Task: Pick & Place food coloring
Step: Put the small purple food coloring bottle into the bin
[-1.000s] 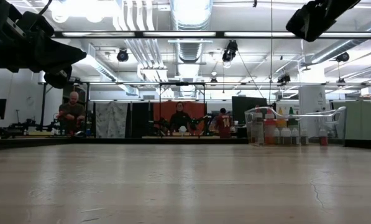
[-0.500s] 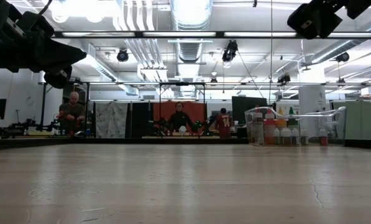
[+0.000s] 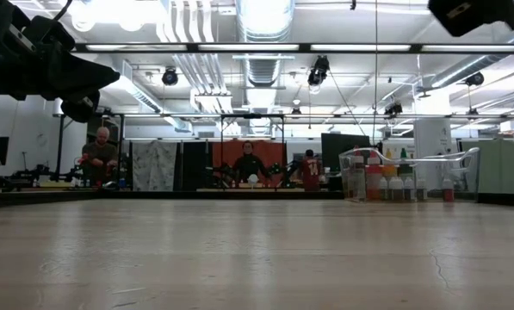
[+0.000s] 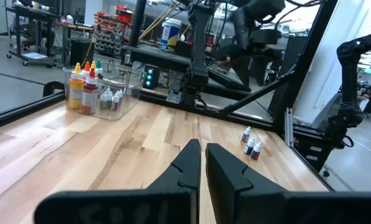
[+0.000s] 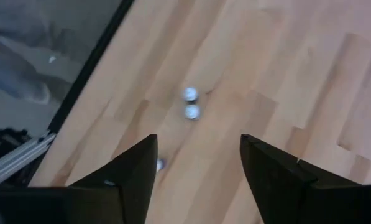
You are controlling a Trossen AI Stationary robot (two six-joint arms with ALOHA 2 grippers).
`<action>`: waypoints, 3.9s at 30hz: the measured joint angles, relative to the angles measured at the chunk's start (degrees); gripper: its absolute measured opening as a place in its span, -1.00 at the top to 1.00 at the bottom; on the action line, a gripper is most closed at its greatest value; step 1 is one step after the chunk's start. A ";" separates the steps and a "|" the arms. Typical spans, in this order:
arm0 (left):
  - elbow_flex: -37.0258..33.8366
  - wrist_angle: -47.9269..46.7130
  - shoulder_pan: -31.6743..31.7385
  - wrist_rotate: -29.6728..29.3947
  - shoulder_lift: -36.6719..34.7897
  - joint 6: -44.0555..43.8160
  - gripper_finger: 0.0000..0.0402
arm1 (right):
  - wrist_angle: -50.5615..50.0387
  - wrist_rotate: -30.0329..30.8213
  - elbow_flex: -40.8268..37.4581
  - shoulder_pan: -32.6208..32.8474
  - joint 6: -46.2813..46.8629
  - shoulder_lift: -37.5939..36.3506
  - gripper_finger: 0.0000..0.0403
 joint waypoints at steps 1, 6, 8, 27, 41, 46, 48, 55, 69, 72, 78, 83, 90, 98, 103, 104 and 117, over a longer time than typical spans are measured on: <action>-0.01 0.00 0.00 -0.01 0.00 0.00 1.00 | 0.00 0.00 -0.11 1.21 0.04 0.00 -0.12; 0.01 0.01 0.00 0.01 0.00 0.01 1.00 | 0.01 0.25 -0.67 7.31 1.86 0.02 -0.22; 0.01 0.00 0.00 0.00 0.01 0.01 1.00 | 0.06 1.87 -0.93 9.94 3.25 0.02 -0.24; -0.01 0.10 0.00 0.01 0.00 0.00 1.00 | 2.06 10.58 -2.35 21.85 19.17 11.04 -0.22; -0.01 0.14 0.00 0.01 0.01 0.00 1.00 | 12.39 10.62 -9.95 21.85 21.92 15.54 -0.19; -0.01 0.17 0.00 0.01 0.00 0.01 1.00 | 12.77 10.62 -11.90 21.83 21.94 15.55 -0.18; -0.01 0.17 0.00 0.00 0.01 0.01 1.00 | 12.92 10.65 -12.50 21.83 21.94 15.67 -0.18; -0.01 0.17 0.00 0.01 0.00 -0.01 1.00 | 14.36 12.17 -14.89 21.80 21.94 15.67 -0.17; -0.01 0.19 0.00 -0.01 0.01 0.01 1.00 | 19.95 12.26 -17.96 21.83 21.94 15.69 -0.16; -0.01 0.19 0.00 0.01 0.02 0.00 1.00 | 19.91 12.24 -18.50 21.82 21.94 15.69 -0.16; -0.01 0.19 0.00 0.01 0.00 -0.01 1.00 | 21.16 12.07 -18.54 21.83 21.94 15.69 -0.09; -0.01 0.19 0.00 0.01 0.01 0.01 1.00 | 21.19 11.89 -18.60 21.83 21.74 15.69 0.04; -0.01 0.19 0.00 0.01 0.02 0.00 1.00 | 21.22 10.54 -18.84 21.80 21.48 15.69 0.25; -0.01 0.20 0.00 0.01 0.00 0.01 1.00 | 21.36 10.49 -18.84 21.80 21.46 15.69 0.47; -0.01 0.19 0.00 0.01 0.00 -0.01 1.00 | 21.41 10.49 -18.84 21.80 21.44 15.69 0.55; -0.01 0.19 0.00 0.01 0.01 0.01 1.00 | 21.41 10.49 -18.84 21.80 21.42 15.69 0.56; -0.01 0.19 0.00 0.00 0.00 0.01 1.00 | 21.53 10.09 -18.56 21.65 21.29 15.57 0.66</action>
